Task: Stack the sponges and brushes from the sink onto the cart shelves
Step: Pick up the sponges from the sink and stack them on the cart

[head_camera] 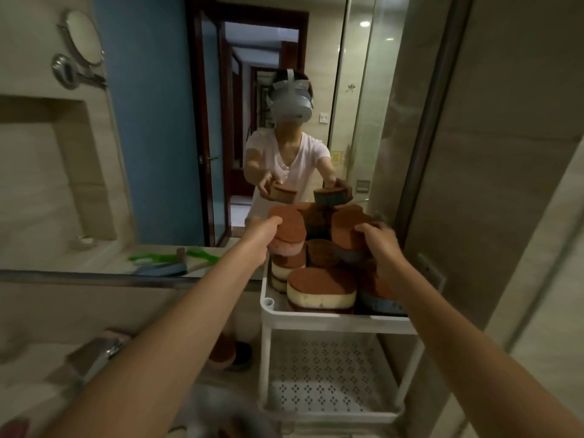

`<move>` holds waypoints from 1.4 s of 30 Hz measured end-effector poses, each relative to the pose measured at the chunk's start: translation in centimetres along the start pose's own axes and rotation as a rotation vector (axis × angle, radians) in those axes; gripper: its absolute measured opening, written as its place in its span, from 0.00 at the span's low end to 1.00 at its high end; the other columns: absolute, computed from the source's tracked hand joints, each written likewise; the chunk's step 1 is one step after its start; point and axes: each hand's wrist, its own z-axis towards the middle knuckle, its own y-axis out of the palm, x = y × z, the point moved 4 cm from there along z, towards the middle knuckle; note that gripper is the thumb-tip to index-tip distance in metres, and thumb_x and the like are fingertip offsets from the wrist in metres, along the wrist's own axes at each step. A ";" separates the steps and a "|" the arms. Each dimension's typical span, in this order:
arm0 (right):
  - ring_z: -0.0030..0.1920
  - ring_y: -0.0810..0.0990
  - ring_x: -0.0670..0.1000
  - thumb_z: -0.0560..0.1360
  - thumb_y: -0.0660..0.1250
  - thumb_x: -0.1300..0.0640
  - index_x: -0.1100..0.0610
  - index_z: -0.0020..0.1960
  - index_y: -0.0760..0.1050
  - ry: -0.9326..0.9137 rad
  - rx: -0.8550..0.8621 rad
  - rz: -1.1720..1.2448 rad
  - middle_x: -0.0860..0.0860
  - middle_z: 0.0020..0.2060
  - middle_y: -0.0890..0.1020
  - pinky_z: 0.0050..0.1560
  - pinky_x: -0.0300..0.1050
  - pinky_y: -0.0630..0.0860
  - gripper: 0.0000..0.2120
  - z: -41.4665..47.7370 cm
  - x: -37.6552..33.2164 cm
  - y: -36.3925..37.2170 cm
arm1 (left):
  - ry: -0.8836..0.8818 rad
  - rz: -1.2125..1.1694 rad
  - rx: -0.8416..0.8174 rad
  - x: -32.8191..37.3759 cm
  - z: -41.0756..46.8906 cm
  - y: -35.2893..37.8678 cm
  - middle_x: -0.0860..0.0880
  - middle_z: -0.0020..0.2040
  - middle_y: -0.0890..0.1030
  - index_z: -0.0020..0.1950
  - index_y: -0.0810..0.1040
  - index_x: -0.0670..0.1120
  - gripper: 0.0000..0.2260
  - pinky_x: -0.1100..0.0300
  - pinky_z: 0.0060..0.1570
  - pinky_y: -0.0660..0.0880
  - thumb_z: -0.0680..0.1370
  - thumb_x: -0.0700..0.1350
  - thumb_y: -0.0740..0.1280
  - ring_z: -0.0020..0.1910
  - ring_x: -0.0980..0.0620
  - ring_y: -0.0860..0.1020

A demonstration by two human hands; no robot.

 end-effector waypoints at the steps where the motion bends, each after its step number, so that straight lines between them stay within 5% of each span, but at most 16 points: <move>1: 0.61 0.74 0.57 0.77 0.62 0.55 0.55 0.66 0.66 0.009 -0.009 -0.007 0.54 0.61 0.75 0.64 0.53 0.72 0.19 0.6 0.2 0.4 | -0.009 0.020 0.005 -0.3 0.6 0.2 0.41 0.67 0.73 0.71 0.65 0.41 0.22 0.49 0.64 0.72 0.78 0.44 0.63 0.64 0.44 0.74; 10: 0.61 0.74 0.59 0.78 0.60 0.53 0.59 0.67 0.66 0.029 -0.103 -0.178 0.58 0.62 0.74 0.62 0.55 0.73 0.20 2.6 0.6 4.1 | -0.030 0.104 -0.012 -2.0 2.8 1.1 0.41 0.67 0.73 0.71 0.65 0.39 0.19 0.51 0.66 0.70 0.81 0.44 0.57 0.65 0.44 0.73; 15: 0.50 0.73 0.55 0.80 0.55 0.53 0.62 0.62 0.69 -0.057 -0.106 -0.396 0.54 0.49 0.70 0.51 0.47 0.70 0.16 3.0 1.0 4.4 | -0.028 0.160 -0.036 -2.1 3.0 1.4 0.42 0.69 0.71 0.73 0.61 0.40 0.22 0.53 0.66 0.69 0.81 0.46 0.57 0.67 0.45 0.71; 18: 0.42 0.74 0.54 0.79 0.56 0.53 0.61 0.50 0.72 -0.125 -0.086 -0.518 0.54 0.42 0.73 0.42 0.47 0.72 0.12 3.2 0.8 4.3 | -0.026 0.199 -0.040 -2.1 3.2 1.2 0.42 0.70 0.70 0.74 0.58 0.41 0.23 0.54 0.64 0.69 0.81 0.47 0.56 0.67 0.45 0.70; 22: 0.29 0.69 0.52 0.78 0.57 0.51 0.56 0.33 0.65 -0.167 -0.039 -0.600 0.52 0.30 0.69 0.27 0.43 0.62 0.17 3.3 0.8 4.0 | -0.002 0.319 -0.042 -1.8 3.1 1.4 0.42 0.71 0.68 0.76 0.54 0.41 0.25 0.54 0.61 0.68 0.81 0.48 0.54 0.67 0.44 0.69; 24: 0.33 0.72 0.54 0.78 0.57 0.51 0.58 0.36 0.68 -0.176 -0.042 -0.636 0.53 0.32 0.71 0.29 0.43 0.63 0.15 3.0 0.8 3.9 | 0.018 0.385 -0.047 -1.7 2.8 1.7 0.41 0.71 0.67 0.76 0.51 0.41 0.26 0.55 0.60 0.68 0.81 0.48 0.54 0.66 0.44 0.70; 26: 0.46 0.77 0.59 0.78 0.56 0.51 0.61 0.50 0.73 -0.182 -0.052 -0.669 0.56 0.43 0.76 0.38 0.44 0.68 0.14 2.9 0.9 4.0 | 0.035 0.434 -0.052 -1.8 2.6 2.0 0.40 0.70 0.67 0.75 0.52 0.40 0.25 0.55 0.57 0.68 0.81 0.47 0.54 0.62 0.44 0.71; 30: 0.62 0.72 0.60 0.78 0.57 0.51 0.60 0.68 0.64 -0.217 -0.054 -0.717 0.59 0.62 0.74 0.54 0.48 0.71 0.22 2.3 0.9 4.2 | 0.049 0.552 -0.011 -2.0 2.8 1.4 0.40 0.71 0.66 0.74 0.58 0.40 0.25 0.49 0.67 0.66 0.79 0.50 0.56 0.69 0.41 0.67; 34: 0.59 0.75 0.60 0.77 0.57 0.51 0.56 0.69 0.66 -0.303 -0.038 -0.747 0.58 0.61 0.76 0.53 0.49 0.73 0.21 2.3 1.1 4.5 | 0.061 0.580 -0.046 -2.6 2.8 1.1 0.40 0.72 0.65 0.74 0.59 0.44 0.27 0.44 0.69 0.65 0.76 0.52 0.57 0.70 0.40 0.65; 42: 0.59 0.75 0.61 0.75 0.60 0.42 0.47 0.63 0.74 -0.403 -0.088 -0.943 0.57 0.61 0.76 0.58 0.55 0.76 0.20 3.0 0.8 5.3 | 0.124 0.487 -0.107 -2.5 1.9 1.3 0.44 0.69 0.71 0.72 0.62 0.45 0.22 0.57 0.58 0.69 0.79 0.51 0.60 0.66 0.45 0.71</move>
